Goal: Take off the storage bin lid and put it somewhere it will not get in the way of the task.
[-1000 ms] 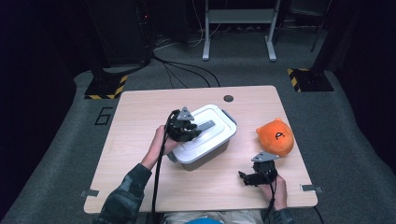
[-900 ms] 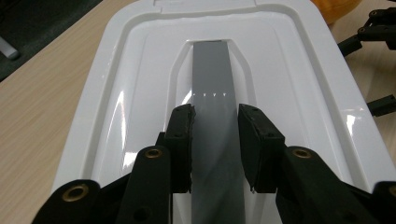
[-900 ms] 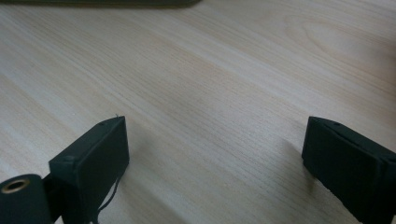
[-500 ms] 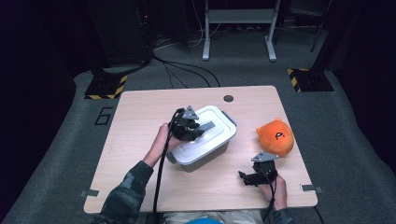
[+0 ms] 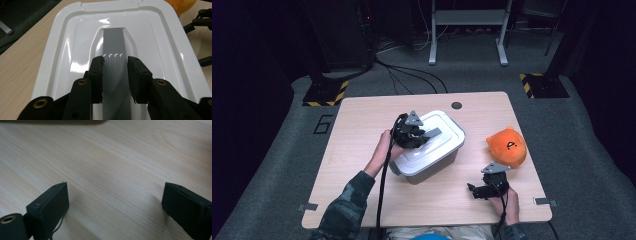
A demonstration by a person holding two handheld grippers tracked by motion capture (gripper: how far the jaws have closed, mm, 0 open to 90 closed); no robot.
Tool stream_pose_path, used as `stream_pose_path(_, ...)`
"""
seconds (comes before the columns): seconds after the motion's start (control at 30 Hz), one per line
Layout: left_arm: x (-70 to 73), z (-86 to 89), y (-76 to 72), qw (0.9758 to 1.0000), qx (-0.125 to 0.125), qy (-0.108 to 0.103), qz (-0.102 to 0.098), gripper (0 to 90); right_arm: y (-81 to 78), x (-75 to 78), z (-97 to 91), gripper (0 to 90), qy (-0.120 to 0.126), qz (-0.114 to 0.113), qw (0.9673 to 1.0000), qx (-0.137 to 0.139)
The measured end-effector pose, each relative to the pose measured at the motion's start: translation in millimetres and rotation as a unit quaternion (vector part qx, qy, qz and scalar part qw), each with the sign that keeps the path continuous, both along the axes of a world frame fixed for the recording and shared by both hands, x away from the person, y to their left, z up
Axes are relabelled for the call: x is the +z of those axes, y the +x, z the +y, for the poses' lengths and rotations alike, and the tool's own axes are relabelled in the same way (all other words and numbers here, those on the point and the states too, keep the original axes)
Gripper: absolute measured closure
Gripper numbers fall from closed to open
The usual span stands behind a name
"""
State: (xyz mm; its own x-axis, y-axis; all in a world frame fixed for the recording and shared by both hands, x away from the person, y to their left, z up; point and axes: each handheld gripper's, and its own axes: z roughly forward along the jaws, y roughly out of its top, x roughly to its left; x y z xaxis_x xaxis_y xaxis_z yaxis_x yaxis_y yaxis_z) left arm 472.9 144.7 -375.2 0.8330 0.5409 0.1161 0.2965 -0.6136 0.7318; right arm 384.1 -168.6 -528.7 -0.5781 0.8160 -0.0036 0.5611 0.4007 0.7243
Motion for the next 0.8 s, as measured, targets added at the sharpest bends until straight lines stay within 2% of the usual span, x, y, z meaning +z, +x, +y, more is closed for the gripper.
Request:
stream_pose_path(0.57,14.5,11.4,-3.4,0.9999,0.004,-0.007,-0.014,66.1,0.1,-0.1,0.2,6.5,0.001,-0.001,1.0000,-0.003)
stream_pose_path(0.8,24.8,19.1,-4.5,0.9996,0.012,-0.009,-0.022,66.1,0.0,-0.1,0.2,6.5,0.003,0.000,1.0000,-0.003)
